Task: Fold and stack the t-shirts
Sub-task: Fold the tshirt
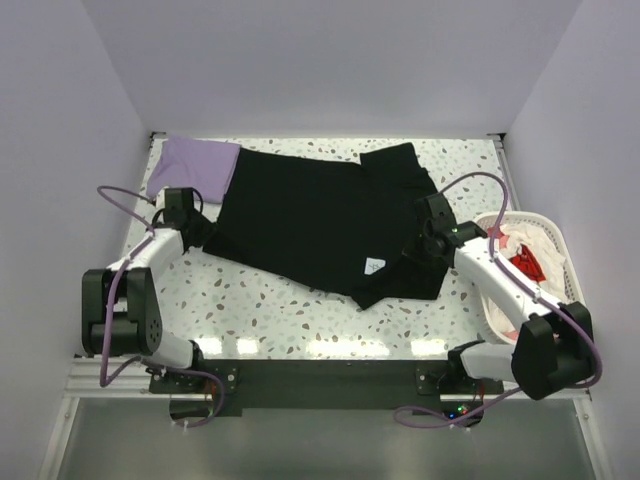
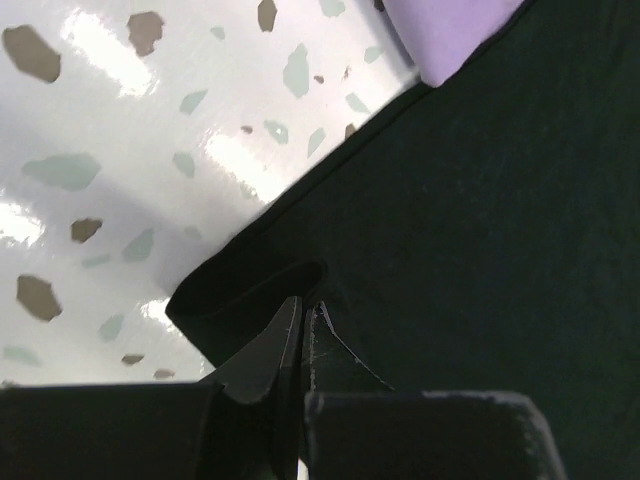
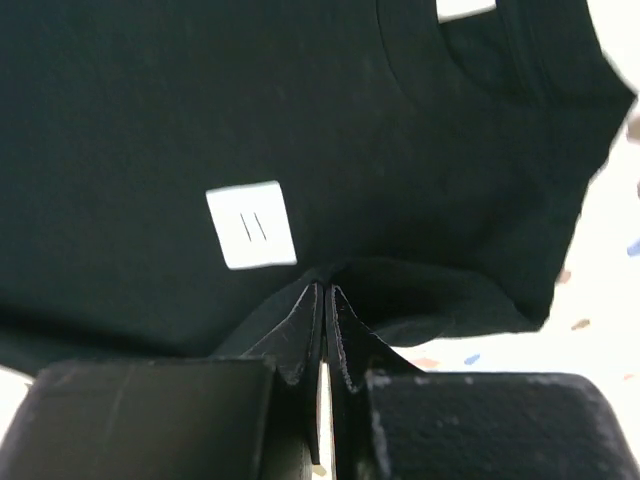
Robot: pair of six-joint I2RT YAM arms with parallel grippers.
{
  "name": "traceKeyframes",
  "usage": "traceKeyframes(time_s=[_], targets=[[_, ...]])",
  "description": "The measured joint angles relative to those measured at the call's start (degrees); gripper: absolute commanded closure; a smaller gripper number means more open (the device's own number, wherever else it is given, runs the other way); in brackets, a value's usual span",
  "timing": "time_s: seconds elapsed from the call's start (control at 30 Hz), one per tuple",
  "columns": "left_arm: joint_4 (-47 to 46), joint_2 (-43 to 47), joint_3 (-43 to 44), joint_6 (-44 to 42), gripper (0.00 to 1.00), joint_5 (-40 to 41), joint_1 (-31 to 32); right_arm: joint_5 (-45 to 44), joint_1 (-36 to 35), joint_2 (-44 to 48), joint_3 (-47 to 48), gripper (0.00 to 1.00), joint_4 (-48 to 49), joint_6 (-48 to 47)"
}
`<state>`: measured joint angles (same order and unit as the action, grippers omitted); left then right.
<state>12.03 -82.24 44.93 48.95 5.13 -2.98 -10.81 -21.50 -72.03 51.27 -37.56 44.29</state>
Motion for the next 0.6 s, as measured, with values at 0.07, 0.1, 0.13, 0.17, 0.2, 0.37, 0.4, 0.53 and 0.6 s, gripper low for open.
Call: traceKeyframes(time_s=[0.07, 0.1, 0.13, 0.17, 0.2, 0.37, 0.4, 0.53, 0.6], targets=[[-0.44, -3.15, 2.21, 0.00, 0.98, 0.07, 0.07, 1.68, 2.32, -1.84, 1.05, 1.00, 1.66, -0.87], [-0.46, -4.57, 3.28, 0.02, 0.98, 0.17, 0.07, 2.60, 3.61, -2.60, 1.42, 1.00, 2.43, -1.22], [-0.46, -5.79, 4.17, 0.02, 0.98, 0.24, 0.07, 3.23, 4.76, -3.08, 1.64, 1.00, 2.91, -1.53], [-0.44, -6.69, 4.87, 0.04, 0.98, 0.28, 0.07, 4.09, 6.14, -3.69, 1.95, 1.00, 3.45, -1.90], [-0.42, -7.45, 5.57, 0.07, 0.98, 0.33, 0.07, 4.83, 7.37, -4.24, 2.19, 1.00, 4.09, -2.14], [-0.37, -9.94, 8.48, 0.15, 0.99, 0.74, 0.07, 7.87, 11.91, -6.97, 3.17, 1.00, 6.40, -3.30], [-0.33, -10.08, 8.81, 0.17, 0.99, 0.90, 0.07, 8.46, 12.61, -7.39, 3.17, 1.00, 6.82, -3.45], [-0.35, -10.71, 9.55, 0.20, 1.00, 1.16, 0.07, 10.78, 14.95, -8.28, 3.17, 1.00, 8.00, -4.20], [-0.31, -10.97, 9.60, 0.33, 1.00, 1.29, 0.07, 11.82, 15.87, -8.31, 3.17, 1.00, 8.61, -4.50]])
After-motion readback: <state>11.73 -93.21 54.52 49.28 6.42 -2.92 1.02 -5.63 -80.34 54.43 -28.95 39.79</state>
